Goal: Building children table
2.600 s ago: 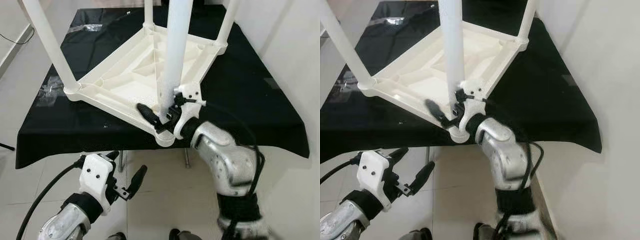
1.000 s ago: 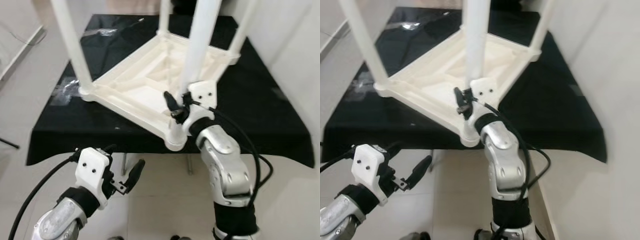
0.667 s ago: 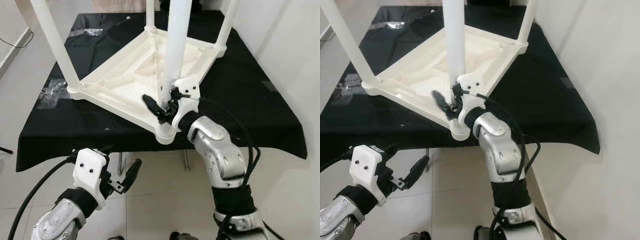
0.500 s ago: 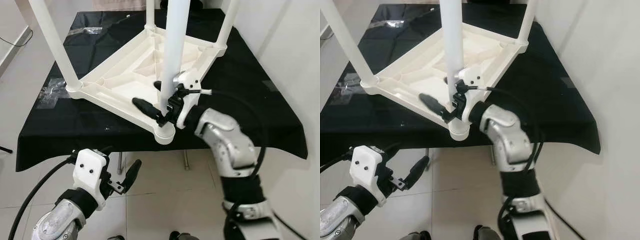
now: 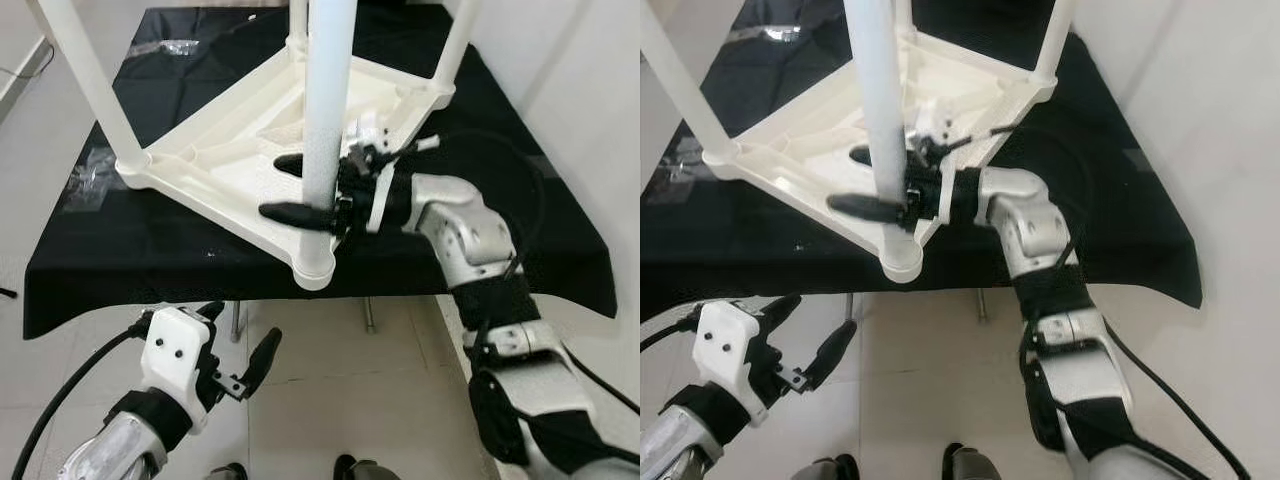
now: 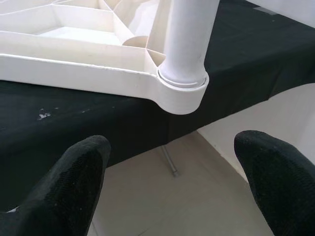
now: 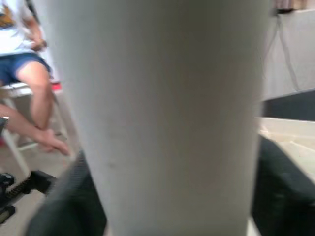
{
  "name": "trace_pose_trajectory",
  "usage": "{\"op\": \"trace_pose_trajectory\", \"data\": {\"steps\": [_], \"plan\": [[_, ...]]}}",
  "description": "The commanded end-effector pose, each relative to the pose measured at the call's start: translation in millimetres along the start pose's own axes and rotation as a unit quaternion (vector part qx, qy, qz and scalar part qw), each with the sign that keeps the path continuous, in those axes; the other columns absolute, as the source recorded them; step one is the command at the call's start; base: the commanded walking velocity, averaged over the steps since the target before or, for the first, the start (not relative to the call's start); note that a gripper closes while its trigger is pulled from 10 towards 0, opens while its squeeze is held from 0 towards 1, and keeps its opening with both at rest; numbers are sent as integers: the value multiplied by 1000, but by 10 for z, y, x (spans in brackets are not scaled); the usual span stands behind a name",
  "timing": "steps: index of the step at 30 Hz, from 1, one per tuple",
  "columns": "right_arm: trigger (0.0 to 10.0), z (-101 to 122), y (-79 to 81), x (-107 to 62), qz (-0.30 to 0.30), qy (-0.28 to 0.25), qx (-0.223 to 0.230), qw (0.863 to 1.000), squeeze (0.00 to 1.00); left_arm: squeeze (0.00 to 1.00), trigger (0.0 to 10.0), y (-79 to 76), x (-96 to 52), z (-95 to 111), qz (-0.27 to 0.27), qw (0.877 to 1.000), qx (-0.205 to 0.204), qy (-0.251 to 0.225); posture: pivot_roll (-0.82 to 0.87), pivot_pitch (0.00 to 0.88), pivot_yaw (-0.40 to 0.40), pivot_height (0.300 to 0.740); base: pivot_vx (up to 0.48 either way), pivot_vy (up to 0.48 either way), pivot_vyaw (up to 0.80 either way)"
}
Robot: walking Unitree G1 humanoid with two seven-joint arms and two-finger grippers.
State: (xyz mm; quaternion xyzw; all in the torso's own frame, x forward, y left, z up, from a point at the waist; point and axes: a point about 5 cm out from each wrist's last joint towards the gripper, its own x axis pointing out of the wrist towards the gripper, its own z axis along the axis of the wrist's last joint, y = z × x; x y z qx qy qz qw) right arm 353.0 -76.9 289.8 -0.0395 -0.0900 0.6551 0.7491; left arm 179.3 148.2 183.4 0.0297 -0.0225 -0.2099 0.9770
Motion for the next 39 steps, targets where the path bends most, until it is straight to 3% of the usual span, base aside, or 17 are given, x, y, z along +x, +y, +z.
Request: {"op": "trace_pose_trajectory", "data": {"steps": [1, 11, 14, 15, 17, 18, 19, 20, 22, 23, 30, 31, 32, 33, 36, 37, 39], "plan": [[0, -13, 14, -4, 35, -15, 4, 999, 0, 0, 10000, -7, -37, -13, -1, 1000, -2, 11, 133, 277, -73, 740, 0, 0, 0], [0, -21, -24, -129, 65, -10, 0, 998, 0, 0, 10000, -10, -20, -18, -3, 1000, -2, 11, 120, 266, -65, 740, 0, 0, 0], [0, -48, -60, -186, 32, 11, -19, 999, 0, 0, 10000, -14, -12, -18, -4, 1000, -3, 10, 117, 263, -66, 740, 0, 0, 0], [0, -102, -77, -210, -33, 35, -33, 998, 0, 0, 10000, -9, -11, -21, -4, 1000, -3, 10, 100, 257, -79, 740, 0, 0, 0], [0, -232, -124, -246, -213, 62, -28, 975, 0, 0, 10000, 1, -15, -26, -3, 1000, -3, 10, 96, 255, -84, 740, 0, 0, 0], [0, -232, -124, -246, -213, 62, -28, 975, 0, 0, 10000, 1, -15, -26, -3, 1000, -3, 10, 96, 255, -84, 740, 0, 0, 0], [0, -397, -141, -363, -393, 121, -43, 910, 0, 0, 10000, 11, -17, -29, -3, 1000, -2, 10, 94, 253, -77, 740, 0, 0, 0], [0, -534, 77, -394, -453, 143, -47, 879, 0, 0, 10000, 22, -12, -25, -3, 1000, -3, 10, 95, 256, -60, 740, 0, 0, 0], [0, -595, 246, -422, -483, 151, -49, 861, 0, 0, 10000, 34, -4, -24, -3, 1000, -3, 10, 98, 256, -54, 740, 0, 0, 0], [0, -631, 399, -455, -518, 154, -49, 840, 0, 0, 10000, 41, 7, -24, -4, 1000, -2, 10, 95, 258, -50, 740, 0, 0, 0], [0, -684, 508, -107, -490, 132, -13, 862, 0, 0, 10000, -26, 87, -23, -24, 1000, -8, 0, 81, 212, -49, 740, 0, 0, 0], [8039, -659, 472, -22, -479, 122, -7, 869, 0, 0, 10000, -14, 94, -20, -23, 1000, -6, -1, 88, 208, -49, 740, 0, 0, 0], [8039, -659, 472, -22, -479, 122, -7, 869, 0, 0, 10000, -14, 94, -20, -23, 1000, -6, -1, 88, 208, -49, 740, 0, 0, 0], [10000, -635, 447, 42, -467, 113, -6, 877, 0, 0, 10000, 5, 93, -17, -21, 1000, -3, -1, 88, 208, -49, 740, 0, 0, 0], [10000, -551, 397, 119, -436, 84, -7, 896, 0, 0, 10000, 45, 88, -10, -14, 1000, 2, -2, 94, 205, -46, 740, 0, 0, 0], [10000, -487, 403, 140, -437, 62, 2, 898, 1000, 0, 10000, 52, 86, -6, -13, 1000, 2, -2, 93, 206, -44, 740, 0, 0, 0], [10000, -430, 407, 160, -429, 41, 15, 902, 1000, 0, 10000, 54, 85, -5, -12, 1000, 2, -2, 93, 206, -44, 740, 0, 0, 0]]}}
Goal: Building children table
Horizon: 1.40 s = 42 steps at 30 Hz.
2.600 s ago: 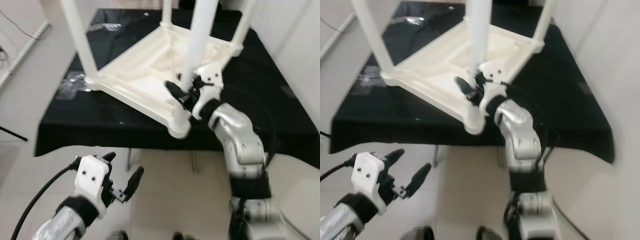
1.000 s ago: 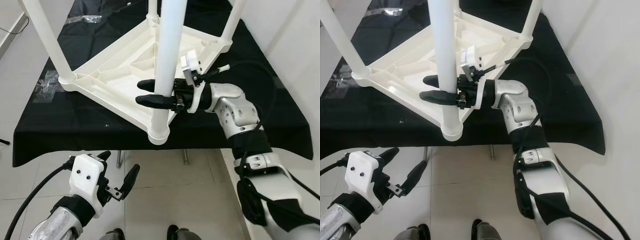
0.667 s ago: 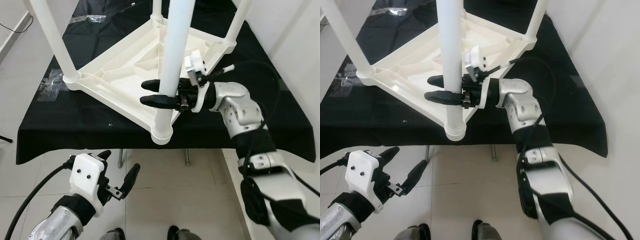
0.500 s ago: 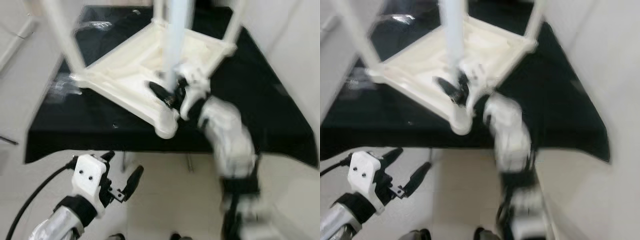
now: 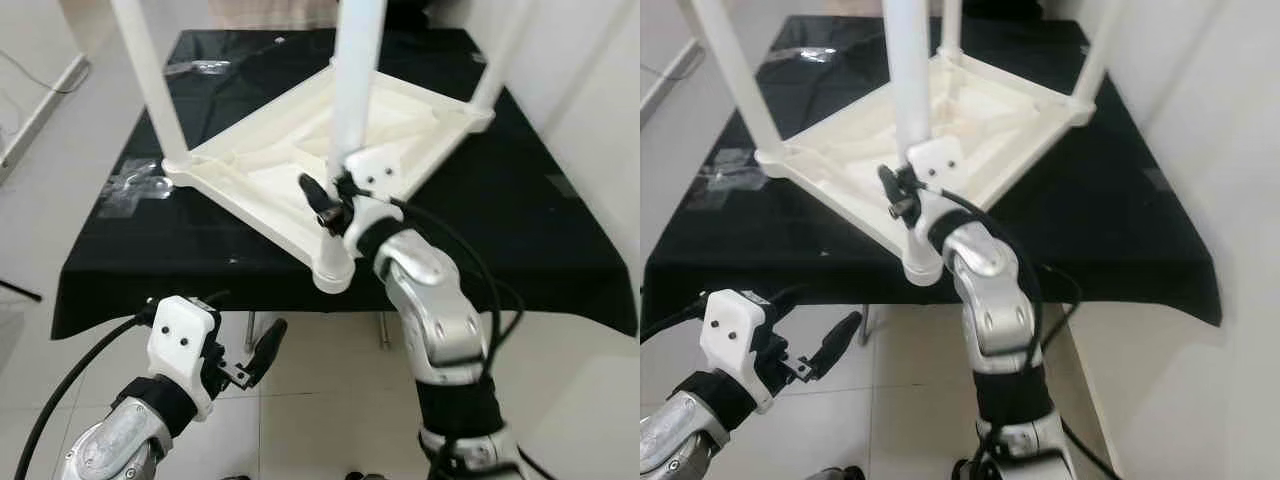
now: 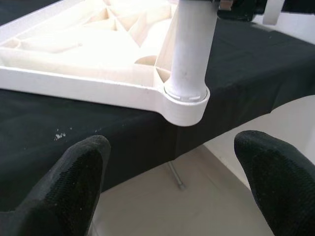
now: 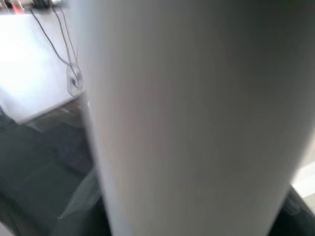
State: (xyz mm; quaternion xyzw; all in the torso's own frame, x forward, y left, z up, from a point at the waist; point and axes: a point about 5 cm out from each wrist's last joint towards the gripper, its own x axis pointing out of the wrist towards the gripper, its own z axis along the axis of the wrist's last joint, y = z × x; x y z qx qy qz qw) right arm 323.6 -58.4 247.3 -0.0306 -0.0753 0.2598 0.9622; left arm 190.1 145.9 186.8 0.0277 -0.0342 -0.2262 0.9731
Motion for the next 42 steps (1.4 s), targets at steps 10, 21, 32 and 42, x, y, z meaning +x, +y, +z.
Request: {"op": "trace_pose_trajectory", "data": {"steps": [10, 21, 32, 42], "plan": [[10000, 306, -76, 74, 263, -76, 20, 962, 0, 0, 10000, -14, -36, -30, 3, 1000, -3, 12, 102, 241, -61, 740, 0, 0, 0], [10000, 247, -219, 105, 424, -42, 4, 905, 0, 0, 10000, -28, -91, -25, 9, 1000, -5, 17, 125, 265, -69, 740, 0, 0, 0], [0, 319, -364, 189, 466, -51, 19, 883, 0, 0, 10000, -36, -119, -23, 12, 1000, -5, 20, 131, 274, -70, 740, 0, 0, 0], [0, 127, -614, 64, 347, -16, -15, 937, 0, 0, 10000, -37, -102, -30, 11, 1000, -8, 19, 96, 265, -64, 740, 0, 0, 0]]}}
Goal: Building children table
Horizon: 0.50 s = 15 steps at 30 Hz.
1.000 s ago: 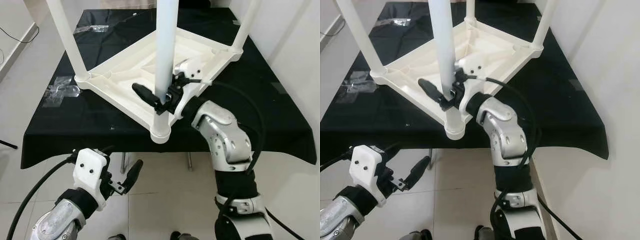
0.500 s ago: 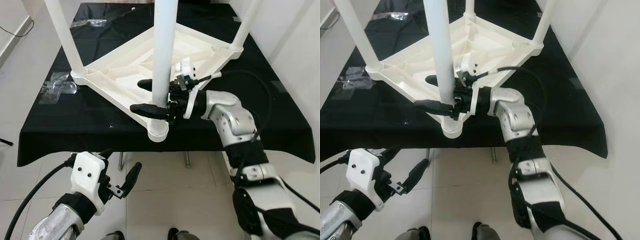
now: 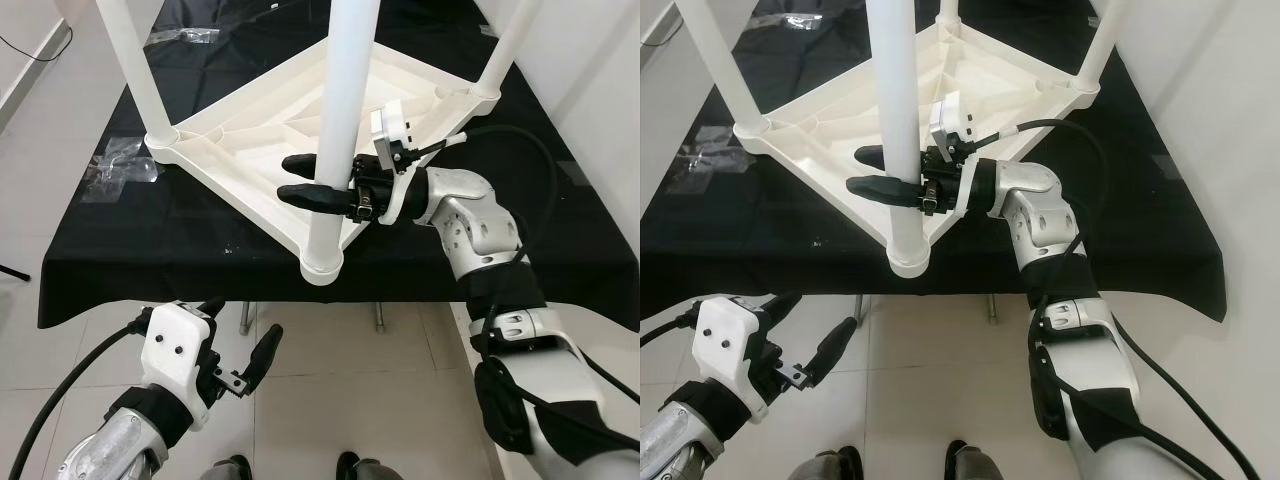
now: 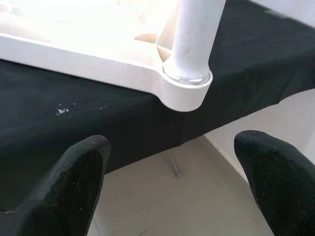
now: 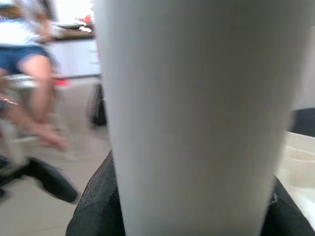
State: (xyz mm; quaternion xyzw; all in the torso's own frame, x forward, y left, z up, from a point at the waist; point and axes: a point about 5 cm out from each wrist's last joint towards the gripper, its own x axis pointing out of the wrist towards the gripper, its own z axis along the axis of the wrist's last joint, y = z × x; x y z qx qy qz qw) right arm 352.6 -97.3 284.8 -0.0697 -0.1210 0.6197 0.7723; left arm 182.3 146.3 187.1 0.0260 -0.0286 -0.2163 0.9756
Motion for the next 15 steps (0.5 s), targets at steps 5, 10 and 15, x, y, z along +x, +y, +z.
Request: {"op": "trace_pose_trajectory", "data": {"steps": [5, 10, 15], "plan": [[0, -694, 428, -320, -366, 165, 55, 914, 0, 0, 10000, 3, -16, -45, -3, 1000, -8, 13, 70, 266, -55, 740, 0, 0, 0], [0, -769, 940, -283, -464, 187, 80, 862, 0, 0, 10000, 20, 18, -51, -7, 1000, -13, 11, 48, 248, -34, 740, 0, 0, 0], [0, -755, 871, -68, -455, 165, 88, 870, 0, 0, 10000, 1, 63, -46, -14, 1000, -14, 5, 59, 238, -40, 740, 0, 0, 0]]}}
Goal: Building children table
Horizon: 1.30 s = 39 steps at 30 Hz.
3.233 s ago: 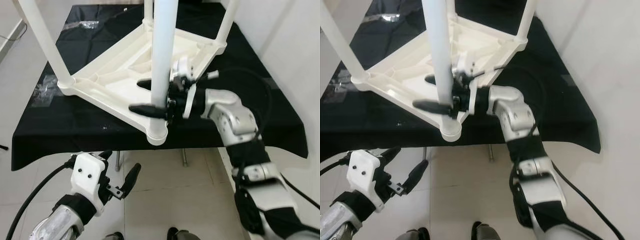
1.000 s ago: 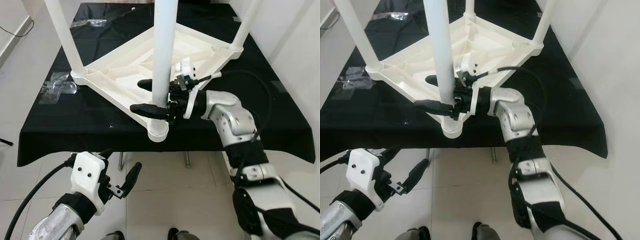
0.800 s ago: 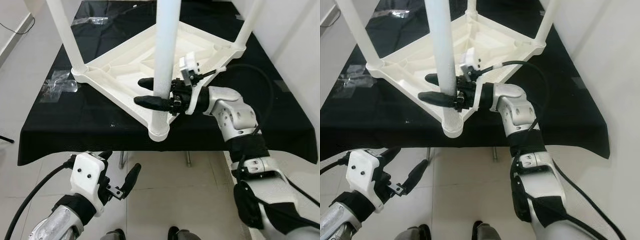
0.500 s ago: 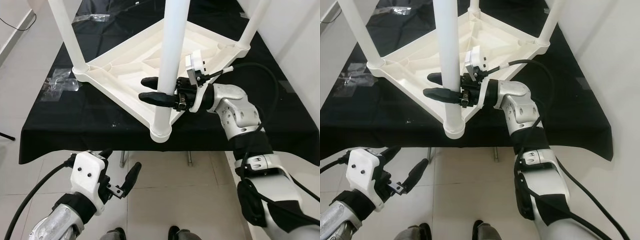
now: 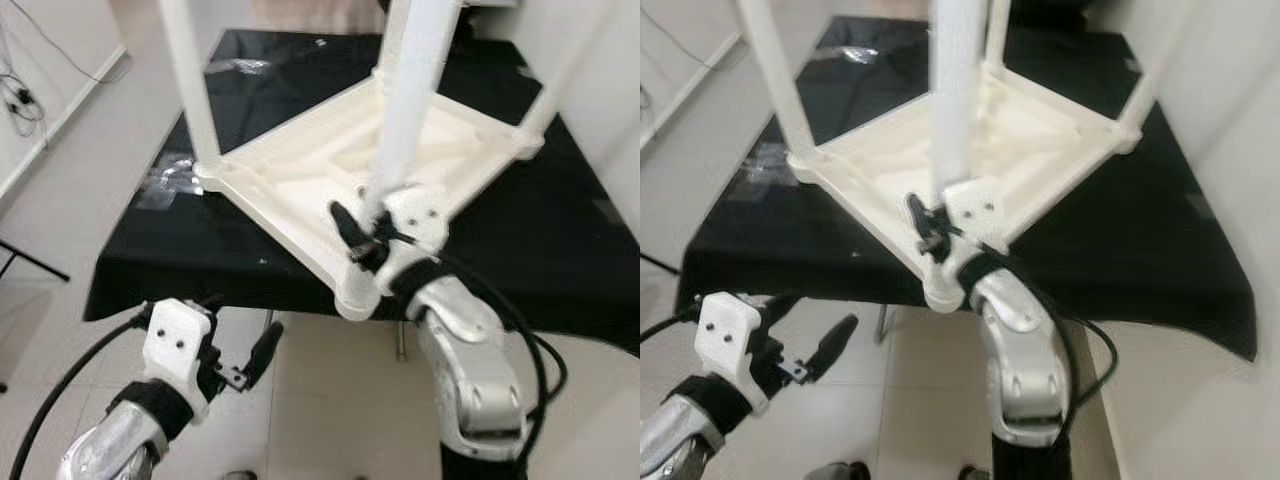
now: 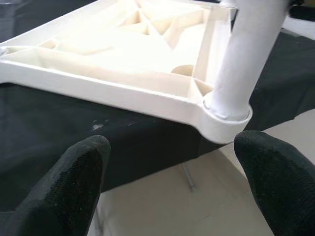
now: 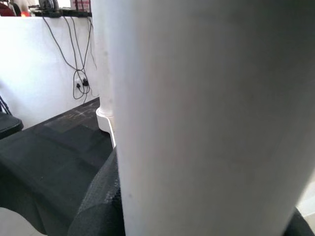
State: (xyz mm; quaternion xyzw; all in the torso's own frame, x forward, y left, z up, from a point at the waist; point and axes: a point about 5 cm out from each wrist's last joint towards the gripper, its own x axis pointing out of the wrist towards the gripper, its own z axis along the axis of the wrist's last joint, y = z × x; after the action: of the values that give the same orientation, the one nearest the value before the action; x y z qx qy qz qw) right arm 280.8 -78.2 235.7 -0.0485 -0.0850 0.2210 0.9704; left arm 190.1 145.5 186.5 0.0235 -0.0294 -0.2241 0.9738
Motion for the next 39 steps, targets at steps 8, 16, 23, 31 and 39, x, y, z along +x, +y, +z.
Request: {"op": "trace_pose_trajectory", "data": {"steps": [8, 16, 23, 31, 39], "plan": [[10000, -245, 60, 174, -20, 95, 59, 994, 0, 0, 10000, 38, -18, -18, 6, 1000, -6, 4, 68, 235, -47, 740, 0, 0, 0], [10000, 83, -75, 362, 144, -5, 123, 982, 1000, 0, 10000, -16, -17, -32, 0, 1000, -10, 6, 76, 241, -52, 740, 0, 0, 0], [10000, 192, -222, 473, 291, -30, 50, 955, 765, 0, 10000, -41, -36, -33, 0, 1000, -10, 8, 92, 246, -60, 740, 0, 0, 0], [10000, 364, -348, 567, 409, -47, 21, 911, 0, 0, 10000, -63, -90, -44, 0, 1000, -6, 16, 110, 254, -65, 740, 0, 0, 0], [0, 465, -473, 600, 488, -63, 34, 870, 0, 0, 10000, -80, -100, -38, -3, 1000, -8, 16, 116, 260, -67, 740, 0, 0, 0]]}}
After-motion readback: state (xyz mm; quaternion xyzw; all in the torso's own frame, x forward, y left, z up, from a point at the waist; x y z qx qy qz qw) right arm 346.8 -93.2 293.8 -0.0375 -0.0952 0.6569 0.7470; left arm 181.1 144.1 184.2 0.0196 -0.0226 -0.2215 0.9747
